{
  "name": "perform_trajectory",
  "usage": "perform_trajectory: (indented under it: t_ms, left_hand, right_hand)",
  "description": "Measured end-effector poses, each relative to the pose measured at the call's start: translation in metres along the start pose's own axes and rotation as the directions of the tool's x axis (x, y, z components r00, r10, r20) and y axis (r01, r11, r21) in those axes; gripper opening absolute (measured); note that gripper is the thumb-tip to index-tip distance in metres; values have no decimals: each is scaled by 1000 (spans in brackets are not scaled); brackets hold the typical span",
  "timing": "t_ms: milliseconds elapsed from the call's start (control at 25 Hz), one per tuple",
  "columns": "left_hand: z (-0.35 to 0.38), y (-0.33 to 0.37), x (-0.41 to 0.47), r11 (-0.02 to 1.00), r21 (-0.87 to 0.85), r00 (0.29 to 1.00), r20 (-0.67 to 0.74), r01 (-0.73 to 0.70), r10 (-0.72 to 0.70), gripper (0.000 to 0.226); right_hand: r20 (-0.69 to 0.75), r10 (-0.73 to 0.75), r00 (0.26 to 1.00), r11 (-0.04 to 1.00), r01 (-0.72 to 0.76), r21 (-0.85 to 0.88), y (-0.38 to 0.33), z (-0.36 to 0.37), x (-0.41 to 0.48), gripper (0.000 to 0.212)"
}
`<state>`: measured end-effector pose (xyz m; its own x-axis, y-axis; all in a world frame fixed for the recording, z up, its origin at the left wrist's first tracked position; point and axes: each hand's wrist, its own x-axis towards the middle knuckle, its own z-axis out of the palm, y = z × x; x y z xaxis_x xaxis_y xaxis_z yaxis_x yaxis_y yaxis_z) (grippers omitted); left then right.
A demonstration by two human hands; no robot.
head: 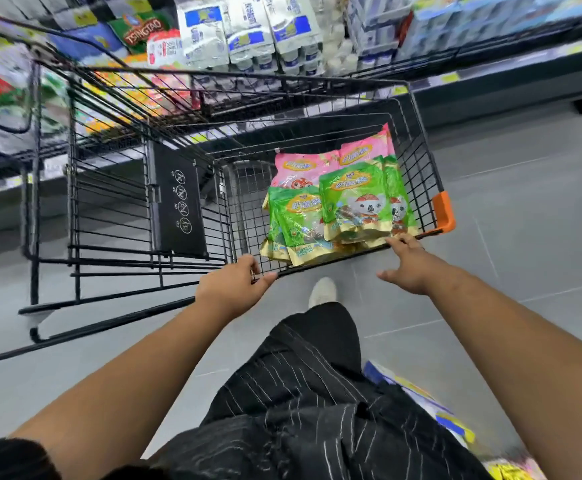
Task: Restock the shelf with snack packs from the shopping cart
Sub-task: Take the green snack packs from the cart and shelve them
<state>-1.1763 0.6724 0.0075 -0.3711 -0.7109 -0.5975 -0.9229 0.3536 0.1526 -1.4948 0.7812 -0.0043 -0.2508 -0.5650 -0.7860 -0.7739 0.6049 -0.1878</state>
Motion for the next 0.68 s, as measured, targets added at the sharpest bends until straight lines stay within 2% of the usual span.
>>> perform_trajectory:
  t_ms: [320,680]
  left_hand:
    - [6,136,42,1000,4,998,-53,-26,27,45]
    - [0,286,75,999,-41,1000,-2,22,-22,42]
  right_hand:
    - [-6,13,1000,995,-13,-96,111,-82,29,80]
    - [4,42,999,990,-41,-134,232,-160,61,77]
